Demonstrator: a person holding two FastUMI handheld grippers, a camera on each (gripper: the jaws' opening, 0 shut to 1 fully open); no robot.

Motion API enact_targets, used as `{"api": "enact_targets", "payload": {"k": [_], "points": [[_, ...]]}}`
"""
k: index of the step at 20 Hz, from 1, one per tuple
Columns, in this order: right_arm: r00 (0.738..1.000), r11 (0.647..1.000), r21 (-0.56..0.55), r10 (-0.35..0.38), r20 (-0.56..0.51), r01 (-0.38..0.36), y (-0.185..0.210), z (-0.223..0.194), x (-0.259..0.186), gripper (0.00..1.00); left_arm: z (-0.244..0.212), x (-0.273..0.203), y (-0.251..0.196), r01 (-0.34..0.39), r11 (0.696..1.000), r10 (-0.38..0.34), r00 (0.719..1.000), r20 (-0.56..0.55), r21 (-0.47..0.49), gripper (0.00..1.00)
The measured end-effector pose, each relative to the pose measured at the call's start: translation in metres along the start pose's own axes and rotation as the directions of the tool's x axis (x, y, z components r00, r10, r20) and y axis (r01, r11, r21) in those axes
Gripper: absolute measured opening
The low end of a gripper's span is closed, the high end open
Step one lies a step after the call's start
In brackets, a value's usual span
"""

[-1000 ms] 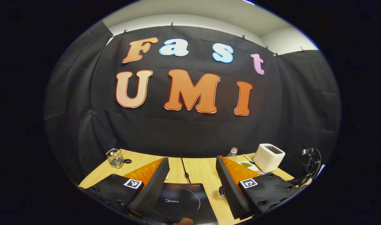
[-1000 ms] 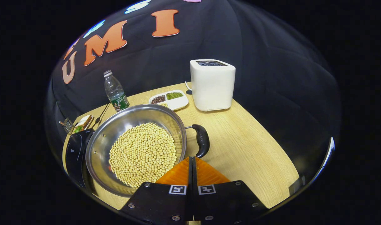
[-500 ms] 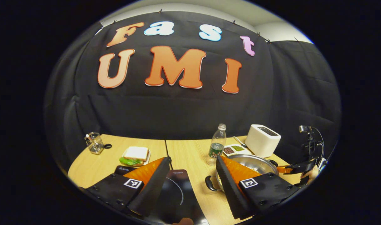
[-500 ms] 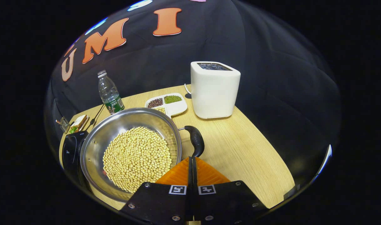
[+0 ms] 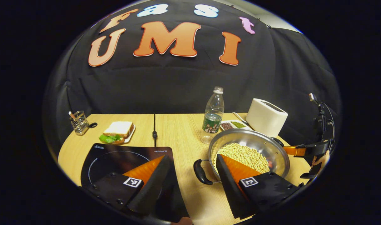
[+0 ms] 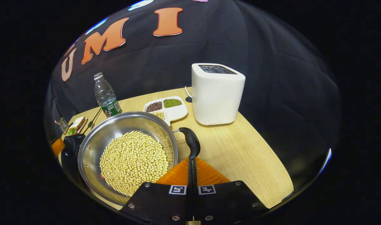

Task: First push the handle of the pot to place it horizontally, then grasp the pot with both hands and set it on the induction cooktop.

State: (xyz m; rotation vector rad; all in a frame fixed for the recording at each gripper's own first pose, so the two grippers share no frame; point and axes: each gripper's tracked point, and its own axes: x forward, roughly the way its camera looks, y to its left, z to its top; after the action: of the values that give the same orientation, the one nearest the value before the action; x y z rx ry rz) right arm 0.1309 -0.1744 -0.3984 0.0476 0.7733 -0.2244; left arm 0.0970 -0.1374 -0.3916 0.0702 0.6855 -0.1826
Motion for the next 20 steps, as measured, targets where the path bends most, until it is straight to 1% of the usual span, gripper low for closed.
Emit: {"api": "enact_targets", "payload": {"k": [2,3,6,7,8,10,11,12,13,15,18,20], "points": [[1.000,1.000,0.012,0.008,-0.003,-0.008,-0.001,0.000,-0.002,0.00,-0.012,0.011,-0.008,-0.004,1.000,0.004,1.000,-0.026,0.000,0.99],[1.000,1.000,0.014,-0.006,0.017,0.006,-0.004,0.005,-0.004,0.00,-0.017,0.016,-0.012,-0.007,1.000,0.007,0.999,-0.038,0.000,0.99],[0.991,0.999,0.020,-0.041,0.127,0.039,-0.013,0.034,-0.017,0.00,-0.024,0.031,-0.019,-0.013,1.000,0.013,0.998,-0.060,-0.008,0.98],[0.988,0.999,0.014,-0.039,0.151,0.037,-0.014,0.040,-0.018,0.04,-0.027,0.036,-0.016,-0.021,1.000,0.021,0.997,-0.068,-0.011,0.99],[0.986,0.999,-0.001,-0.033,0.163,0.034,-0.012,0.044,-0.019,0.09,-0.028,0.039,-0.014,-0.028,0.999,0.027,0.997,-0.074,-0.014,0.99],[0.984,0.998,-0.048,-0.028,0.174,0.037,-0.009,0.046,-0.015,0.40,-0.033,0.047,-0.013,-0.037,0.999,0.036,0.995,-0.088,-0.015,0.99],[0.984,0.997,-0.069,-0.023,0.179,0.036,-0.005,0.046,-0.010,0.57,-0.036,0.050,-0.013,-0.039,0.999,0.038,0.995,-0.095,-0.015,0.99],[0.984,0.996,-0.085,-0.012,0.178,0.028,0.000,0.046,-0.004,0.65,-0.037,0.054,-0.013,-0.041,0.999,0.039,0.994,-0.100,-0.013,0.99],[0.985,0.995,-0.096,-0.003,0.170,0.019,0.005,0.044,0.000,0.80,-0.038,0.056,-0.015,-0.038,0.999,0.037,0.994,-0.105,-0.009,0.99],[0.990,0.995,-0.105,0.017,0.141,-0.002,0.012,0.037,0.013,0.93,-0.041,0.063,-0.017,-0.034,0.999,0.035,0.992,-0.120,0.006,0.99],[0.995,0.996,-0.090,0.024,0.092,-0.016,0.015,0.029,0.033,0.94,-0.042,0.073,-0.022,-0.017,1.000,0.019,0.992,-0.126,0.014,0.98],[0.998,0.997,-0.066,0.041,0.056,-0.038,0.017,0.022,0.044,0.94,-0.044,0.077,-0.025,-0.008,1.000,0.010,0.991,-0.136,0.017,0.97]]}}
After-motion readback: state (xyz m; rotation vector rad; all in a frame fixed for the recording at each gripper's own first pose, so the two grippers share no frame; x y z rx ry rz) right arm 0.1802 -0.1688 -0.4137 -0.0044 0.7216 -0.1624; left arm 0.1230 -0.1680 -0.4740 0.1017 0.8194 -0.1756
